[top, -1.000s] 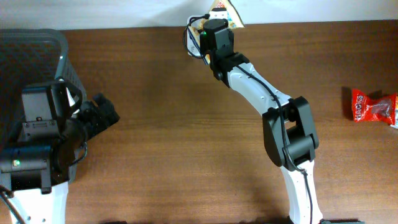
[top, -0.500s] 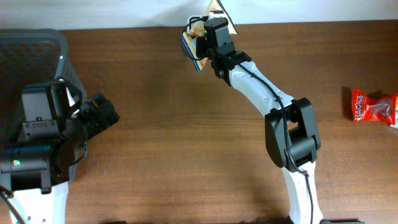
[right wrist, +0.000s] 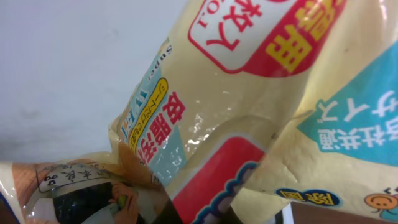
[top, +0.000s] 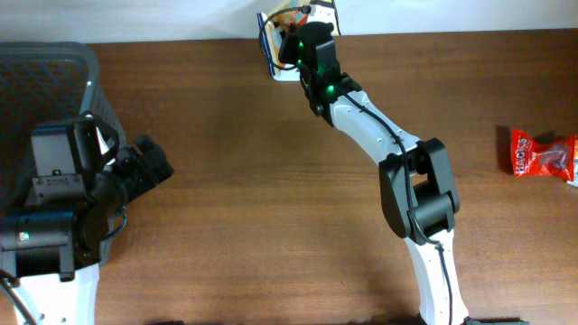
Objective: Scan the item barcode
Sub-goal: 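Raise yellow bag high near the scanner with right gripper, then hold yellow bag in front of the white scanner with right gripper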
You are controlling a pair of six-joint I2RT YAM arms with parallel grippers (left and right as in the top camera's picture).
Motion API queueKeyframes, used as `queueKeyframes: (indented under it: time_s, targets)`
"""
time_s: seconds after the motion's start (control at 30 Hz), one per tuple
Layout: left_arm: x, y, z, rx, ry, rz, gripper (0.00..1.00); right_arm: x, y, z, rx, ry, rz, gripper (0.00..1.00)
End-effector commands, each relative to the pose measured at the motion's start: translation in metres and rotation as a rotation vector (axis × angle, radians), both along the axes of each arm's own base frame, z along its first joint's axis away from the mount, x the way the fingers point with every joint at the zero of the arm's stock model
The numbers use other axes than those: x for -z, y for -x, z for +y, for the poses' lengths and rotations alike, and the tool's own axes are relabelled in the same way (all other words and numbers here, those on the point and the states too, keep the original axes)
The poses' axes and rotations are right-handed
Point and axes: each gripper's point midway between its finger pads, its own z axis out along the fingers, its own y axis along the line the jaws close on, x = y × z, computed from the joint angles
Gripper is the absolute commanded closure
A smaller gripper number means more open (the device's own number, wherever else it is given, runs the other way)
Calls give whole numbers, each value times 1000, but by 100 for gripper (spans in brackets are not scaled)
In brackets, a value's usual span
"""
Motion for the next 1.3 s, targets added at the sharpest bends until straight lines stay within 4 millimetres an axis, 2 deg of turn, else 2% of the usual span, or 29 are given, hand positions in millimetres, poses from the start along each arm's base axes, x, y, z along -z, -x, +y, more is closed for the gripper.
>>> queueKeyframes:
  time_s: [0.0, 0.1, 0.23, 0.3, 0.37, 0.4, 0.47, 0.63, 0.7, 0.77, 0.8, 0.83, 0.87, 0.9, 0.93, 0.97, 1.0, 1.13, 1.27]
  targets:
    - [-7, 1, 3, -18, -5, -23, 1, -2, -12, -14, 24, -22, -14, 96]
    - [-7, 1, 3, -18, -5, -23, 1, 2, -12, -16, 16, -18, 5, 96]
    - [-7, 1, 3, -18, -5, -23, 1, 32, -6, -19, 17, 23, 94, 96]
    - [-7, 1, 3, -18, -5, -23, 1, 43, -2, -19, -19, 130, 114, 96]
    - [-7, 1, 3, -18, -5, -23, 1, 46, 1, -16, -67, 244, 105, 96]
    - [-7, 1, 3, -19, -5, -23, 1, 47, 4, -12, -126, 373, 100, 96]
    - [-7, 1, 3, -18, -5, -23, 1, 46, 9, -4, -195, 507, 81, 96]
    - [-7, 1, 3, -18, -5, -23, 1, 20, 15, 13, -261, 684, -3, 96]
    - [-7, 1, 3, -19, -5, -23, 1, 20, 20, 23, -339, 744, -16, 96]
    - [-7, 1, 3, -19, -5, -23, 1, 32, 28, 27, -422, 797, 4, 96]
    - [-7, 1, 3, -18, -5, -23, 1, 36, 30, 23, -422, 802, 28, 95]
    - [-7, 1, 3, -18, -5, -23, 1, 40, 31, 21, -426, 806, 43, 84]
    - [-7, 1, 3, -18, -5, -23, 1, 44, 32, 18, -427, 811, 63, 82]
    - [-7, 1, 3, -19, -5, -23, 1, 45, 33, 16, -425, 809, 73, 69]
    - [-7, 1, 3, -18, -5, -22, 1, 46, 32, 13, -408, 796, 85, 71]
    - [-7, 1, 3, -18, -5, -23, 1, 45, 29, 5, -357, 768, 106, 93]
    - [-7, 1, 3, -18, -5, -23, 1, 45, 27, 0, -324, 744, 118, 96]
    - [-7, 1, 3, -18, -5, -23, 1, 43, 22, -11, -286, 701, 131, 96]
    - [-7, 1, 3, -18, -5, -23, 1, 27, 29, -17, -256, 657, 156, 96]
